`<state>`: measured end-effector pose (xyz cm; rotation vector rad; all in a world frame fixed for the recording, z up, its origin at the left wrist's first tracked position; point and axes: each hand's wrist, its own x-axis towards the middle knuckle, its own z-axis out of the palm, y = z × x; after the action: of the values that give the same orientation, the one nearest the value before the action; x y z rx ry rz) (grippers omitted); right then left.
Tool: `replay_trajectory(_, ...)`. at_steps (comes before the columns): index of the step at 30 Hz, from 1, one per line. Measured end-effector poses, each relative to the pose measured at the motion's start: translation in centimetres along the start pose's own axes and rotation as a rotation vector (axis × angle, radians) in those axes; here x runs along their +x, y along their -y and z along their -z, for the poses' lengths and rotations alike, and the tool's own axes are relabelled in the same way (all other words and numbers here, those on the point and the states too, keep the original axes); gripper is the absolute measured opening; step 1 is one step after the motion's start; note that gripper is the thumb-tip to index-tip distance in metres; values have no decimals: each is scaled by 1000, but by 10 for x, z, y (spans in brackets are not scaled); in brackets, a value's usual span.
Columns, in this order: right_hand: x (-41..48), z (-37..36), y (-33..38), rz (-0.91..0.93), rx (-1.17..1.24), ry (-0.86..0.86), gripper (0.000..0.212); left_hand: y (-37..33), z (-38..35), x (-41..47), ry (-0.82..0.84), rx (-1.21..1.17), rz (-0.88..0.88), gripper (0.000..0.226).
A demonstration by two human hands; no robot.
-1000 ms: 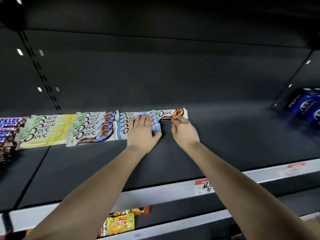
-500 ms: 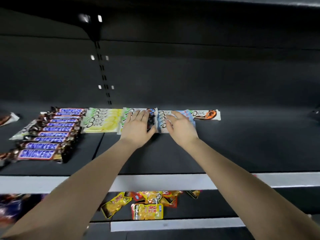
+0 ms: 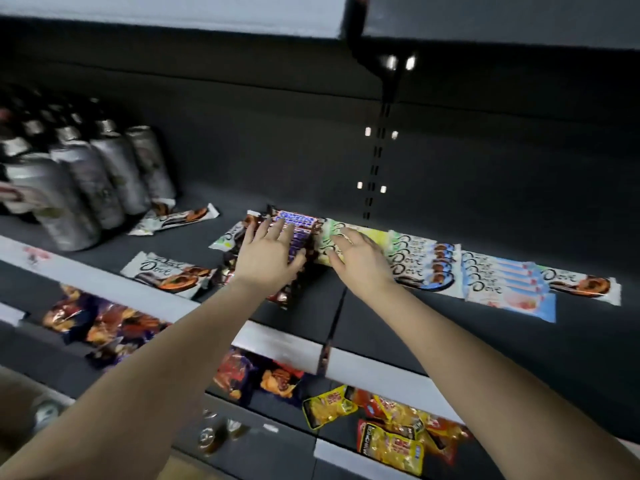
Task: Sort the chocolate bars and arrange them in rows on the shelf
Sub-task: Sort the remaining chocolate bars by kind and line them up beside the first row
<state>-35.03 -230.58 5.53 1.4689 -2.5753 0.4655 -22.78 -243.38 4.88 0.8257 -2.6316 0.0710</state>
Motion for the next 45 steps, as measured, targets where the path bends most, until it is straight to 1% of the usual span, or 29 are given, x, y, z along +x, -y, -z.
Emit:
replay_trajectory(5,37,-22,72,139,23,9,42,78,7,-8,-9,10,116,62)
replay_trajectory(8,60,-30,113,209,77,-12,41,121,13,-12,-9,30,179,62)
replay_trajectory(13,92,-45,167,265,94,-26,41,180,20,-14,-4,55,237,62)
replay_trajectory(18,113,-66,203,286,120,-48,38,224,18,-7,-5,65,237,62)
replay_trajectory(23,135,-81,221,263,91,-39,37,254,12,10,20,38,192,61)
replay_trajectory(30,161,-103,230,191,35,56,42,284,-6,37,84,3,147,64)
replay_trajectory(34,172,-113,234,172,20,100,47,288,-16,49,103,-33,120,65)
replay_trajectory(36,174,-116,236,180,11,101,47,288,-21,53,138,-44,115,64)
replay_trajectory(38,175,-119,236,188,-4,100,47,288,-29,55,176,-45,108,59)
replay_trajectory(41,176,-124,235,193,-37,110,49,290,-39,57,162,-56,82,48)
replay_trajectory(45,178,-131,233,202,-77,148,51,295,-44,56,167,-107,53,56)
